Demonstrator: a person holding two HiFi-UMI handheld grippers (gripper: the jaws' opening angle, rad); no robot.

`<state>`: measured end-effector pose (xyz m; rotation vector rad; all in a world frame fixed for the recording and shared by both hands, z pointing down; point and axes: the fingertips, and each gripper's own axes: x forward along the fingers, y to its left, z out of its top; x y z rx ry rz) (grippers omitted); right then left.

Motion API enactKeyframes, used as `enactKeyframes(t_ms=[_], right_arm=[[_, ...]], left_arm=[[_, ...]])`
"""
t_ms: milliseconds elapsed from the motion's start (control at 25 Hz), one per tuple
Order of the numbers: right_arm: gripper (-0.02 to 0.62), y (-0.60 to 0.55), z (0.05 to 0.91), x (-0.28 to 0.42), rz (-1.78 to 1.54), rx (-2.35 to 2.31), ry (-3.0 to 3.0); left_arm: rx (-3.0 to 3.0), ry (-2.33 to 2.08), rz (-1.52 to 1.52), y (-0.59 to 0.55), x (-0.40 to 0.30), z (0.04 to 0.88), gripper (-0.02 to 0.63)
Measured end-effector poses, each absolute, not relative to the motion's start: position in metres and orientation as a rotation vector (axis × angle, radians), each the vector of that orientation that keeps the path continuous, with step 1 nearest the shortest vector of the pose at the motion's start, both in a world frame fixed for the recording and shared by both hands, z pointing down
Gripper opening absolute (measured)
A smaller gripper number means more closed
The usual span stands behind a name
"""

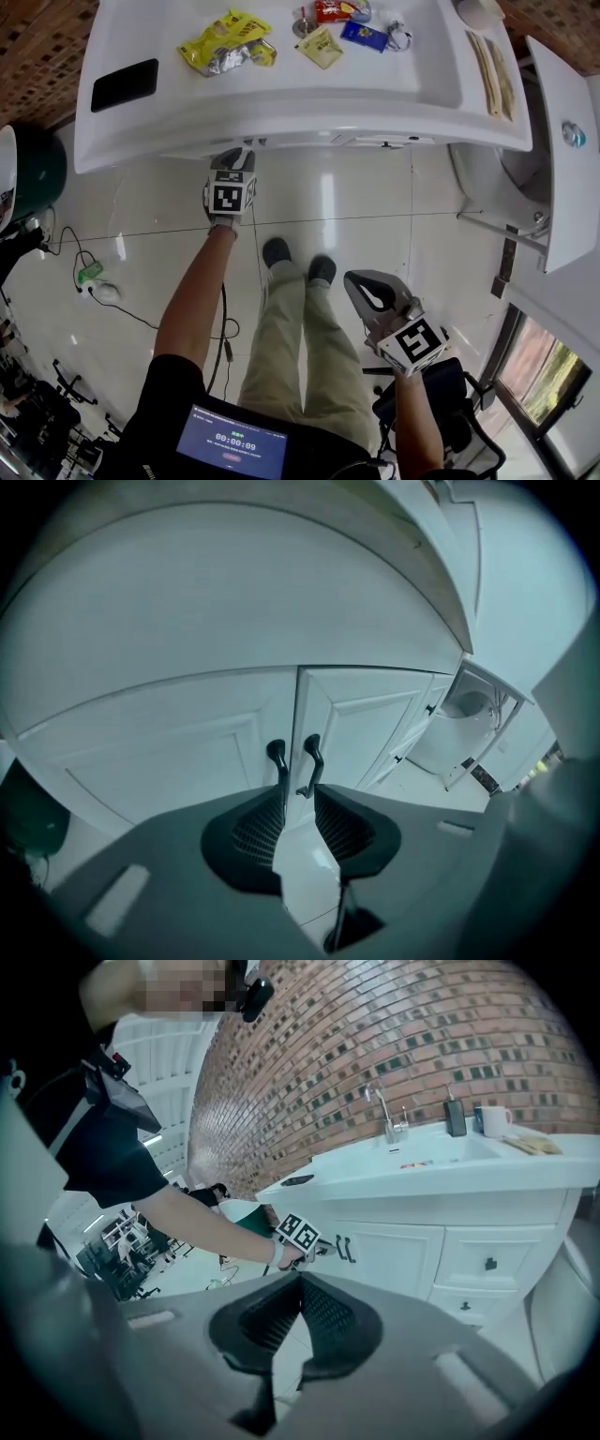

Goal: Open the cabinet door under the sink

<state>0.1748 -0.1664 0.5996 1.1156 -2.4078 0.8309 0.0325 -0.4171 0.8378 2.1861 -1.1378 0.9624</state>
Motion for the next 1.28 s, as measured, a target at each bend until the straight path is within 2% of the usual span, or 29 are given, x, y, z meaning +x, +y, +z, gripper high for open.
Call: enactKeyframes(t_ms=[520,720,1280], right_arm=[[-0.011,-0.170,0.607,0.174,0.882,1.194,-2.379],[-0.011,-0.164,0.605,0.181,0.883,1.209,-2.369],[-0.011,-0.138,0.600,0.176,0.849,1.164,-2.395]], left_arm=[[2.075,-1.179,0.875,-0.446,0.040,0.858,0.132],[2.027,-1.233,0.821,-0.456,0.037,0.858,0.072],[2.049,-1.259,0.813,-0.406,0.023,0.856,0.064]])
